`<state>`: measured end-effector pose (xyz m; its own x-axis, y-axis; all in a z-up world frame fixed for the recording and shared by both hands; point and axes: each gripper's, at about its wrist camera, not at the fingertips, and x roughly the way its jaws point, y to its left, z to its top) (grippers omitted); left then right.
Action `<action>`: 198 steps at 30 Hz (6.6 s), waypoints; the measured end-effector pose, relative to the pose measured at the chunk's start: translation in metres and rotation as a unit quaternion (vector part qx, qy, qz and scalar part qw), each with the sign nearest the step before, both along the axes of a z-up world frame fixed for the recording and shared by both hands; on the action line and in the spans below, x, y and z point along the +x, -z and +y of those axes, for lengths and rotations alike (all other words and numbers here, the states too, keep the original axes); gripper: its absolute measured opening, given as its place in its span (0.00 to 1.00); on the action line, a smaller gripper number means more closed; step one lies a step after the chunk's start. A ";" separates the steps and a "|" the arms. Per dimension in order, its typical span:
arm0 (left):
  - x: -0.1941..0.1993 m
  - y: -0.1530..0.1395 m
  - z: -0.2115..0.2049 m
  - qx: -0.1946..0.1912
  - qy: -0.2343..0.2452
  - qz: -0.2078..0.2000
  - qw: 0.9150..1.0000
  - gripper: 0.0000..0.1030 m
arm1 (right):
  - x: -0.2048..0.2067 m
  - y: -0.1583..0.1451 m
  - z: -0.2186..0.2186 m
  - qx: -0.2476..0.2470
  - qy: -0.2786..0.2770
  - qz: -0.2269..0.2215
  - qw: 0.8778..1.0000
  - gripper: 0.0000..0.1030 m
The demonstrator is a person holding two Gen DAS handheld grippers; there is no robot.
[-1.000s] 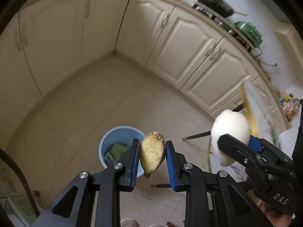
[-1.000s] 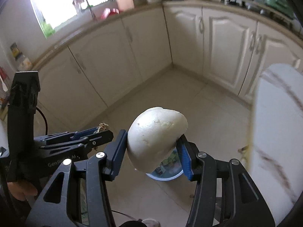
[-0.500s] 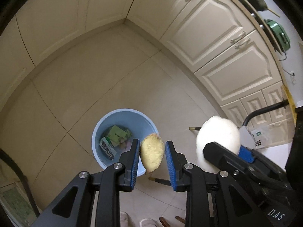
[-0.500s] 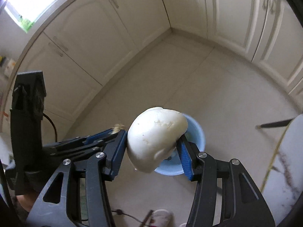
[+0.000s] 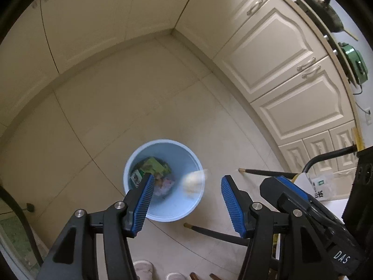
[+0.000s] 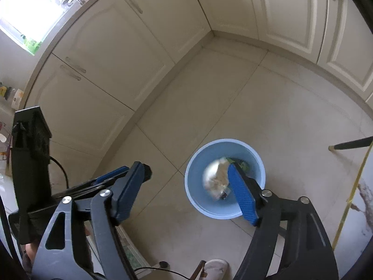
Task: Collect trash
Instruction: 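Carry ginger and bun over the bucket and open both tools, then move both tools back over the table toward the green packet, then close the left tool on the black packet and lift it, then grasp the red candy bar with the right tool while the left tool holds the black packet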
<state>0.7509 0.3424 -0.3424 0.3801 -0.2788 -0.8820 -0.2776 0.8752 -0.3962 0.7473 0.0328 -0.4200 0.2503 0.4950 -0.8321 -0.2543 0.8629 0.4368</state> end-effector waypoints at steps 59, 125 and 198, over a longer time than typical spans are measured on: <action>-0.055 -0.149 -0.576 0.214 0.373 -0.209 0.878 0.72 | -0.272 -0.203 -0.481 -0.086 0.343 -0.179 0.918 1.00; -0.051 -0.124 -0.472 0.062 0.368 -0.176 0.911 0.03 | -0.148 -0.163 -0.435 -0.161 0.164 -0.129 0.965 1.00; -0.089 -0.129 -0.503 0.176 0.364 -0.182 0.896 0.33 | -0.130 -0.154 -0.431 -0.184 0.124 -0.144 0.964 0.21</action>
<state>0.6620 -0.1611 -0.2130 0.4912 -0.2990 -0.8181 0.5097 0.8603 -0.0083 0.6175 -0.3984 -0.2655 0.5698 0.0738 -0.8185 -0.0847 0.9959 0.0309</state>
